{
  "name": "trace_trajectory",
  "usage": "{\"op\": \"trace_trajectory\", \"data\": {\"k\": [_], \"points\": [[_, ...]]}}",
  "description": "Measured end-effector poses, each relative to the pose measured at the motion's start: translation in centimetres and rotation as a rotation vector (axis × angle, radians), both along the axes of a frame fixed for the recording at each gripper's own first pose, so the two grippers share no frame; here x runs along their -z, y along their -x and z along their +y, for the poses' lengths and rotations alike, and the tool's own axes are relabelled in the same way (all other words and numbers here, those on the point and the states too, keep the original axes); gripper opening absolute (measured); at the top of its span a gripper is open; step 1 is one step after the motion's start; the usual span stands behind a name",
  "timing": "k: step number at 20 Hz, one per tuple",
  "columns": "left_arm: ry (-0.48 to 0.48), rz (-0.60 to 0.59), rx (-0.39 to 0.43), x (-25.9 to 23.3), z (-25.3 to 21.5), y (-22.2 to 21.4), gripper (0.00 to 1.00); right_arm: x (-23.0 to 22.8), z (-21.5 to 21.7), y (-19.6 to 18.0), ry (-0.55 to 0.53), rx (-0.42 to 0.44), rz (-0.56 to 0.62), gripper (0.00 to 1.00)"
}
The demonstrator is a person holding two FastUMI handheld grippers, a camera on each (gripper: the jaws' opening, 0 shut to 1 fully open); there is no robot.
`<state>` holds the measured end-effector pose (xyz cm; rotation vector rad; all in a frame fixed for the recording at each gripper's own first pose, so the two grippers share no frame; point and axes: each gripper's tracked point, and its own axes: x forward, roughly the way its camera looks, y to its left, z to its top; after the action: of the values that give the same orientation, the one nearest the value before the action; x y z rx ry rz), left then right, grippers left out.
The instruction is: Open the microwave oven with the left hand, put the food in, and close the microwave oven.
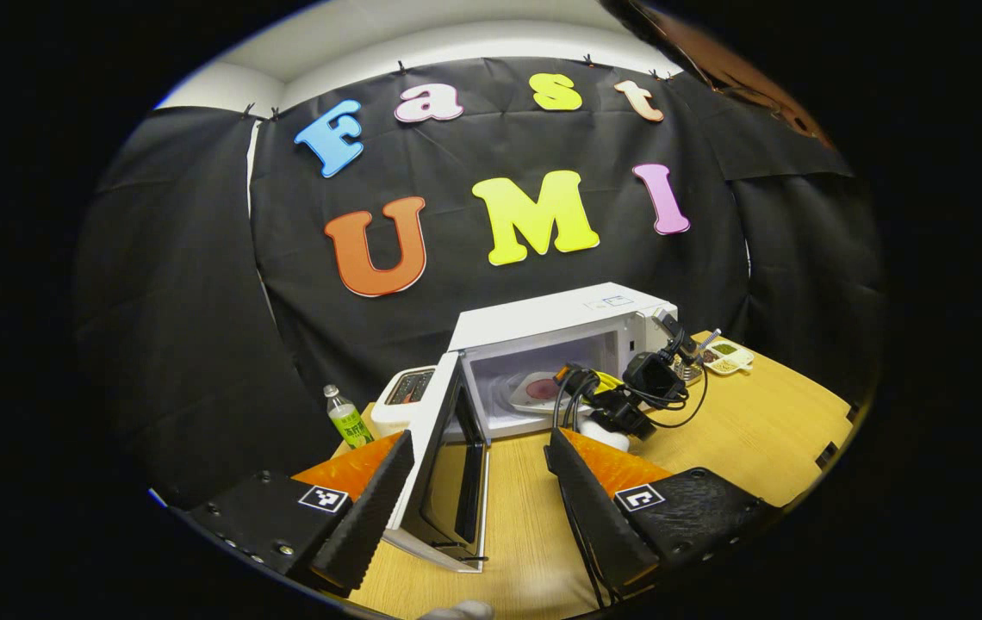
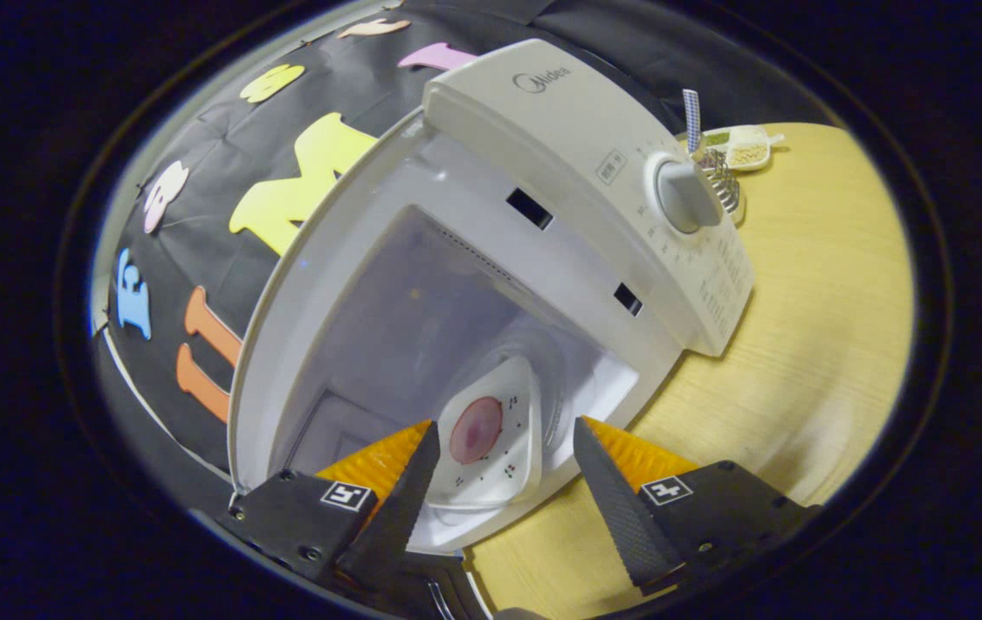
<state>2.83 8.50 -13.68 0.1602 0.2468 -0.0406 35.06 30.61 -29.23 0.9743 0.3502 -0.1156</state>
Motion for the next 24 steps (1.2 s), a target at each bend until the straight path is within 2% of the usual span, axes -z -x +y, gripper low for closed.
{"op": "trace_trajectory", "data": {"k": [2, 5, 10, 11, 12, 14, 17, 18, 19, 24], "points": [[0.001, -0.014, -0.012, -0.5, 0.2, 0.1, 0.96, -1.8, -1.7, 1.9, 0.110, -0.022, -0.030, 0.99], [0.021, -0.029, -0.031, -1.2, 0.8, 0.7, 0.96, -5.4, -3.8, 5.2, 0.275, -0.131, -0.076, 0.99], [0.066, -0.035, -0.068, -1.5, 1.2, 1.7, 0.96, -10.2, -9.5, 12.4, 0.473, -0.252, -0.099, 1.00], [0.071, -0.031, -0.071, -1.4, 1.2, 1.7, 0.96, -11.0, -11.0, 13.8, 0.517, -0.270, -0.103, 0.91], [0.073, -0.028, -0.071, -1.3, 1.2, 1.9, 0.96, -11.8, -12.5, 15.4, 0.564, -0.288, -0.108, 1.00], [0.083, -0.035, -0.070, -1.7, 1.1, 1.8, 0.96, -13.3, -15.4, 18.3, 0.633, -0.317, -0.124, 1.00], [0.114, -0.049, -0.069, -2.0, 0.4, 1.1, 0.96, -14.4, -20.1, 21.4, 0.731, -0.303, -0.109, 1.00], [0.121, -0.054, -0.073, -2.1, 0.2, 0.8, 0.96, -14.7, -21.4, 22.4, 0.746, -0.296, -0.097, 0.91], [0.129, -0.062, -0.069, -2.3, -0.1, 0.5, 0.96, -14.9, -22.5, 23.1, 0.754, -0.288, -0.087, 1.00], [0.152, -0.089, -0.054, -2.8, -0.6, -1.4, 0.96, -17.2, -26.5, 25.3, 0.814, -0.257, -0.072, 1.00]]}}
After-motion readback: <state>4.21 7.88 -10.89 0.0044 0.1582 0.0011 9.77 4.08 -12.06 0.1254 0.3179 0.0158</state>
